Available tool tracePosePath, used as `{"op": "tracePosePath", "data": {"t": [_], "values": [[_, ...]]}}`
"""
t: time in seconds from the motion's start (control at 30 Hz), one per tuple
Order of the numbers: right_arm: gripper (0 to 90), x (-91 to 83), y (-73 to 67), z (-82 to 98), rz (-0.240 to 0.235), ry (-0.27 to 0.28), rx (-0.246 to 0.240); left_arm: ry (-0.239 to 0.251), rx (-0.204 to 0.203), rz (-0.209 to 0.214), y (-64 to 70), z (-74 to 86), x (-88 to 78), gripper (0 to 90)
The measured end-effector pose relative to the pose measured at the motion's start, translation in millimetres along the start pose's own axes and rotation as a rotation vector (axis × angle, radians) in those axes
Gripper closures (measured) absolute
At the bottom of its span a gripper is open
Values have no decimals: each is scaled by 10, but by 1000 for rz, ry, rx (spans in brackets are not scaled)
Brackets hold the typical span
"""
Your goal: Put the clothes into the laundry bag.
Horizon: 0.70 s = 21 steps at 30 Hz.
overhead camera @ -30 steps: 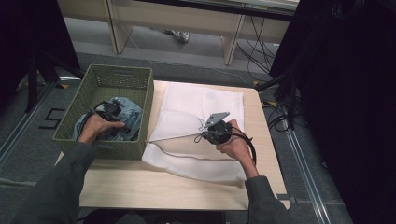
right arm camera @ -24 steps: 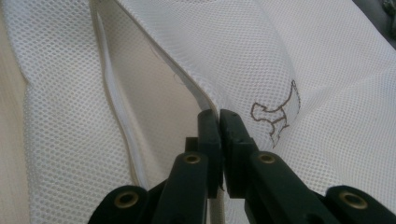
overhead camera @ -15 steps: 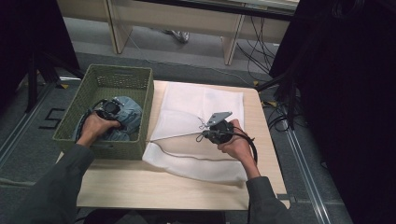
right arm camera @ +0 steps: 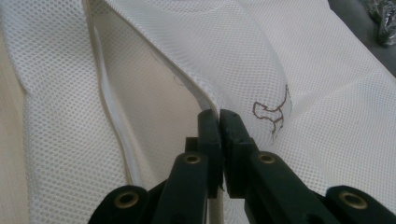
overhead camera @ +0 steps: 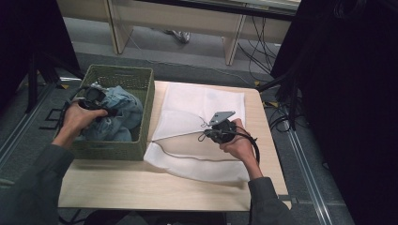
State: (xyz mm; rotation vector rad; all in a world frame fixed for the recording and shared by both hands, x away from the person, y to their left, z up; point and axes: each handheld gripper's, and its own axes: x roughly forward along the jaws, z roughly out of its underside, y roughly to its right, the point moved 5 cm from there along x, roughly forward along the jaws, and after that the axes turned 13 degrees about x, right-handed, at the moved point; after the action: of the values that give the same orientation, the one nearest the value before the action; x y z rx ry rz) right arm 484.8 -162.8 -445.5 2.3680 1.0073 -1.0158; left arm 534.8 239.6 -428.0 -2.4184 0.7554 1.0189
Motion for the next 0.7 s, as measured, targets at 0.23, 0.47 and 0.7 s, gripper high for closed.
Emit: {"op": "tracePosePath", "data": {"t": [0.23, 0.47, 0.7], "values": [[884, -7, 37, -35, 1, 20, -27, 96, 2, 6, -56, -133, -494, 649], [884, -4, 43, -49, 2, 19, -39, 148, 17, 22, -61, -232, -886, 648], [883, -24, 42, -49, 10, 24, -15, 240, 22, 46, 13, -255, -1259, 648]]}}
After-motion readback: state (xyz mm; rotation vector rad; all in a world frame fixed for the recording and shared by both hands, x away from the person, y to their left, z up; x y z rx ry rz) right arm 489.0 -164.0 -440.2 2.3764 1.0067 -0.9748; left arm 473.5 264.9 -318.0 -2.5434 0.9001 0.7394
